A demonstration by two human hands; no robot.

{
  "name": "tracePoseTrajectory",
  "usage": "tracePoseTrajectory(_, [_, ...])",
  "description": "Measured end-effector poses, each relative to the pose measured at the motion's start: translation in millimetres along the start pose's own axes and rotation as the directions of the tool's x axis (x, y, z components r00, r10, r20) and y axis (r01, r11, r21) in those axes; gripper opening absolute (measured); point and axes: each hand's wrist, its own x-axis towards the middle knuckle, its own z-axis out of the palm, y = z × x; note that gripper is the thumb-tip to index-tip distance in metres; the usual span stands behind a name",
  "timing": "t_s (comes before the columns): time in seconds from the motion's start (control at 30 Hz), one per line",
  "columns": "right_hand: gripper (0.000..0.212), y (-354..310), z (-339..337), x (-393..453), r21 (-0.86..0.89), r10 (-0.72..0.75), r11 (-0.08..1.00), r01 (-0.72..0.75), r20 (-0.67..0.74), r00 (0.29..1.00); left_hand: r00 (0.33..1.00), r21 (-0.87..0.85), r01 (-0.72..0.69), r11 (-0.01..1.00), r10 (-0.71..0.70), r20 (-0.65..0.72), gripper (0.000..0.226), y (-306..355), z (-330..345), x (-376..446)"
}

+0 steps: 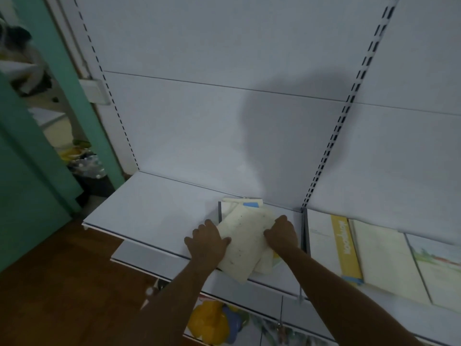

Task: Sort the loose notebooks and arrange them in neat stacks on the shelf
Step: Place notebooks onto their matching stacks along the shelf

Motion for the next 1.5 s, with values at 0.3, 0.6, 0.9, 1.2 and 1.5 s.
tracePoseTrajectory(0.3, [0.048, 21.1, -33.0, 5.2, 0.197, 0.047, 0.980, -0.041, -0.025, 0.999, 0.988, -0.414, -0.021, 0.910, 0.083, 0.133, 0.034, 43.0, 5.8, -2.5])
tracePoseTrajectory(0.6, [0.019, 118.4, -115.8, 22.6, 0.696, 0.265, 0.695, -0.184, -0.010, 0.964, 0.978, -0.671, -0.054, 0.739, 0.174, 0.112, 0.020, 168.7, 34.4, -35.2])
tracePoseTrajectory(0.9, [0.036, 226.2, -190.9, 29.1, 0.513, 0.290, 0.848, -0.134, -0.238, 0.927, 0.907, -0.594, -0.189, 0.782, 0.371, 0.200, 0.033, 282.4, 91.2, -90.1])
tracePoseTrajectory(1.2, [0.044, 274.9, -210.0, 46.8, 0.341, 0.187, 0.934, -0.105, -0.219, 0.958, 0.881, -0.393, -0.294, 0.871, 0.406, 0.241, 0.041, 322.9, 127.3, -106.0])
tracePoseTrajectory(1.5, [0.054, 285.0, -197.6, 56.7, 0.153, 0.199, 0.972, -0.178, -0.134, 0.971, 0.862, -0.292, -0.376, 0.879, 0.448, 0.237, 0.043, 319.3, 138.4, -113.0])
